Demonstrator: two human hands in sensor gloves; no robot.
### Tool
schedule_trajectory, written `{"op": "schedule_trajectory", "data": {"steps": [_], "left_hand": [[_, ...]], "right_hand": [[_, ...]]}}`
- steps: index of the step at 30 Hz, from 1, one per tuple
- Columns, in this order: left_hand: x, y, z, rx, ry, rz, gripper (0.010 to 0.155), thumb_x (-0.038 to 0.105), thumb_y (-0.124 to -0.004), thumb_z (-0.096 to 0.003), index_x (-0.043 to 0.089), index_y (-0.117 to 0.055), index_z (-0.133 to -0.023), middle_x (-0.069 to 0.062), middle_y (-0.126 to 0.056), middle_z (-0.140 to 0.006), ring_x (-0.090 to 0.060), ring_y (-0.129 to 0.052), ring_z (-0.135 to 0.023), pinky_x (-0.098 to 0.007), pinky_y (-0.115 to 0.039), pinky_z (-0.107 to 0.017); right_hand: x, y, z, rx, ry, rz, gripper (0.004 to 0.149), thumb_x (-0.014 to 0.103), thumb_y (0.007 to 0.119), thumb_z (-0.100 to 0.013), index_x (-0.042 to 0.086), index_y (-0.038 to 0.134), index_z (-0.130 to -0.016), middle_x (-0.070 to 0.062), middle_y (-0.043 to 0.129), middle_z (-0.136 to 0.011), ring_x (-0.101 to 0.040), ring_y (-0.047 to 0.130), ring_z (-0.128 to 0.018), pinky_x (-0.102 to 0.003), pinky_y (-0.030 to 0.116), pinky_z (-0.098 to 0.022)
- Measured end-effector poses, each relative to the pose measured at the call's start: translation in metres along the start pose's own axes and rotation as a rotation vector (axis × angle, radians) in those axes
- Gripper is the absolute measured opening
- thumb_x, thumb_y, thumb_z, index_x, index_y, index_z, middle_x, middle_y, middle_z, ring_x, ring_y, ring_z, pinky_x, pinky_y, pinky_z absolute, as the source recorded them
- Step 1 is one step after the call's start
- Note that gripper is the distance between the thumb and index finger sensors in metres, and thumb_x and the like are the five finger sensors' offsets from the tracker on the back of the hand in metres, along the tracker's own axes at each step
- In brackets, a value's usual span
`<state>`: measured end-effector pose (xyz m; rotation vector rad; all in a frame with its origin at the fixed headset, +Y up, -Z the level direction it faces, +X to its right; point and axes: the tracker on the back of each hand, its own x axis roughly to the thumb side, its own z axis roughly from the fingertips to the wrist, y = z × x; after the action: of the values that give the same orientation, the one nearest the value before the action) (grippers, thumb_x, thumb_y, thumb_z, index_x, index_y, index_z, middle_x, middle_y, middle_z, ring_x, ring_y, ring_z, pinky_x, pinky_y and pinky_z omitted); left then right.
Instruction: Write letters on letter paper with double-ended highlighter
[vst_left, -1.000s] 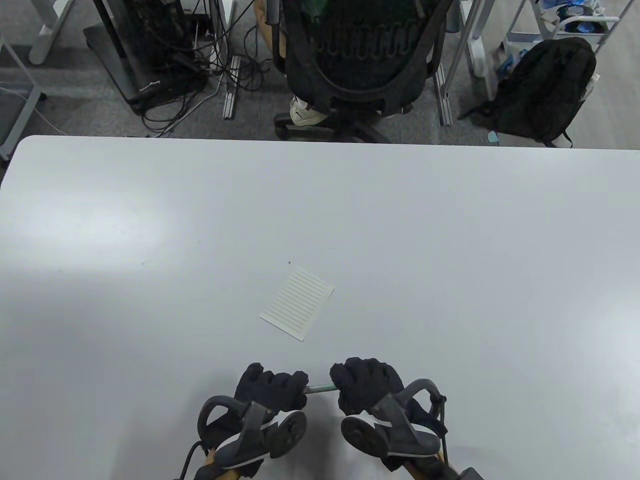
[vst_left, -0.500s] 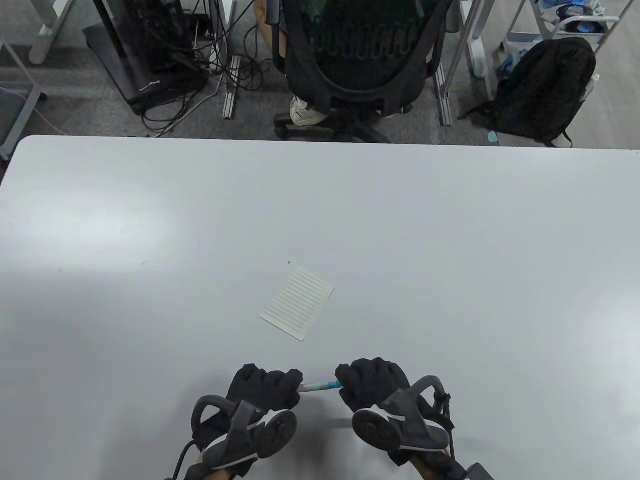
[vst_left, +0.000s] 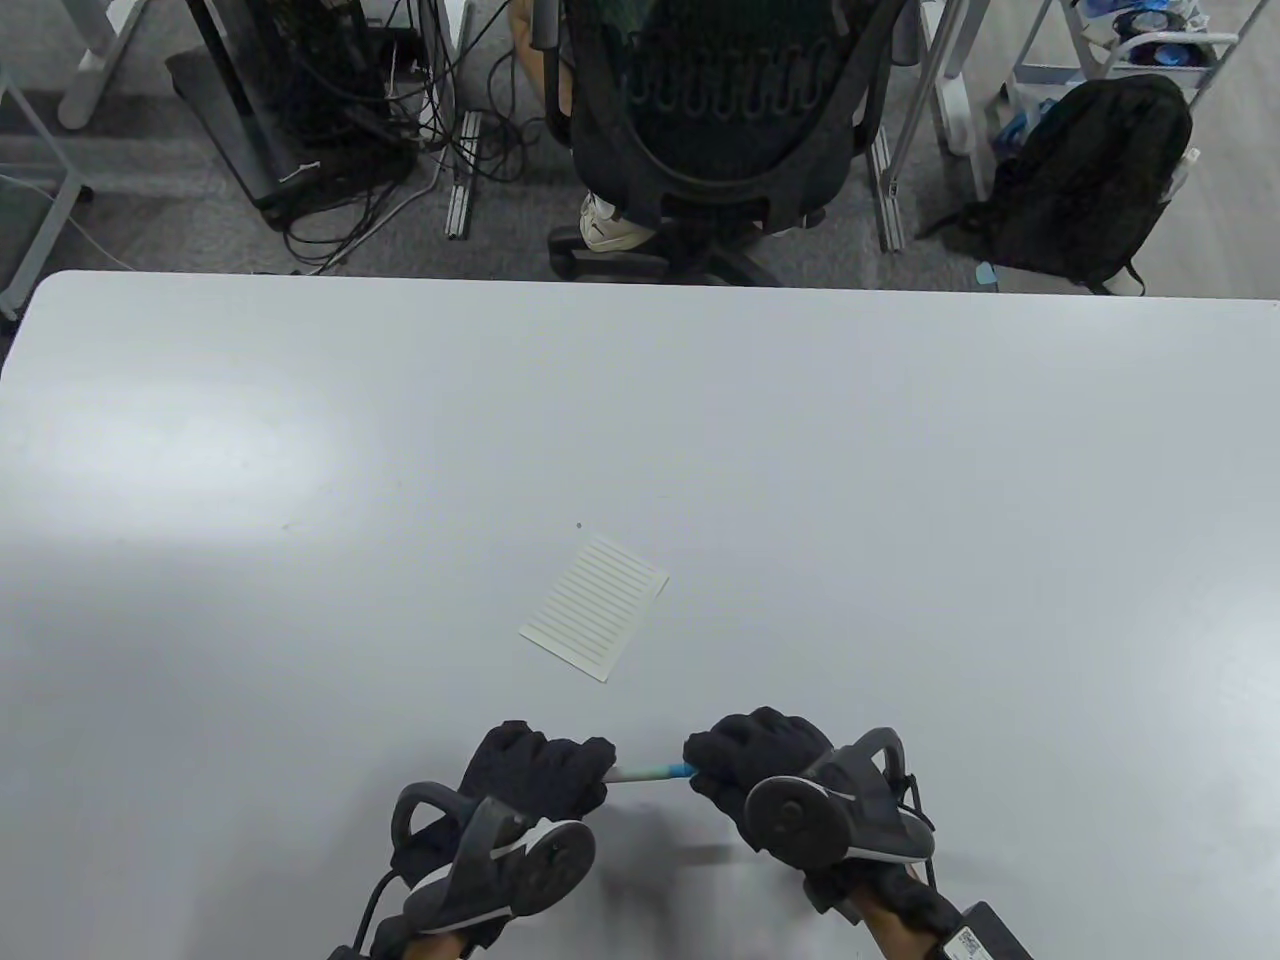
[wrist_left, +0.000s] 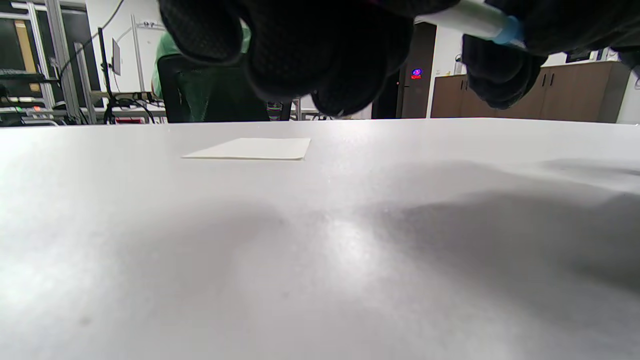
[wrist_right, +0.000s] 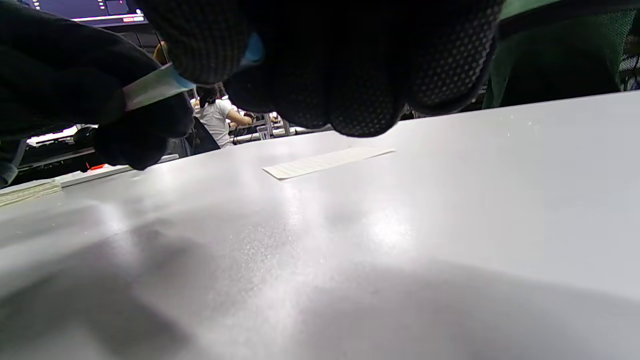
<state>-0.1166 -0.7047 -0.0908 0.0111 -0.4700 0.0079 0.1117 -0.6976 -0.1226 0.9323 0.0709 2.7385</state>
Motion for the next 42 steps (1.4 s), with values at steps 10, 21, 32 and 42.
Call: {"op": "schedule_trajectory", "data": {"steps": [10,21,32,42], "left_hand": [[-0.02,0.0,0.003,0.012,0.08,0.021,0.051,0.038,-0.056,-0.0562,0.03,-0.063,-0.106,0.008,-0.084,-0.093,-0.012,-0.089,-0.075,-0.052,-0.066,-0.082],[-0.022,-0.005,0.001,-0.052,0.073,0.027,0.053,0.031,-0.057,-0.0598,0.027,-0.053,-0.113,0.005,-0.076,-0.104,-0.014,-0.085,-0.087,-0.056,-0.061,-0.083],[-0.021,-0.005,0.0,-0.057,0.072,0.019,0.053,0.034,-0.062,-0.059,0.031,-0.057,-0.112,0.009,-0.079,-0.105,-0.012,-0.088,-0.09,-0.054,-0.063,-0.083],[-0.023,-0.005,-0.001,-0.065,0.079,0.024,0.052,0.036,-0.064,-0.0581,0.034,-0.059,-0.11,0.011,-0.081,-0.105,-0.01,-0.09,-0.091,-0.054,-0.064,-0.083]], "right_hand": [[-0.05,-0.021,0.013,-0.001,0.17,0.128,0.045,0.035,0.066,-0.055,0.016,0.077,-0.094,-0.014,0.083,-0.09,-0.039,0.086,-0.077,-0.057,0.076,-0.059],[-0.092,-0.004,0.01,0.045,0.34,0.341,0.046,0.034,0.072,-0.054,0.014,0.079,-0.095,-0.018,0.084,-0.093,-0.043,0.086,-0.08,-0.06,0.074,-0.059],[-0.111,0.002,-0.004,0.102,0.433,0.404,0.044,0.033,0.076,-0.053,0.015,0.082,-0.093,-0.017,0.087,-0.091,-0.043,0.089,-0.078,-0.06,0.075,-0.058],[-0.112,0.004,-0.01,0.135,0.516,0.437,0.044,0.031,0.078,-0.053,0.015,0.082,-0.093,-0.021,0.089,-0.09,-0.045,0.09,-0.075,-0.061,0.076,-0.056]]}}
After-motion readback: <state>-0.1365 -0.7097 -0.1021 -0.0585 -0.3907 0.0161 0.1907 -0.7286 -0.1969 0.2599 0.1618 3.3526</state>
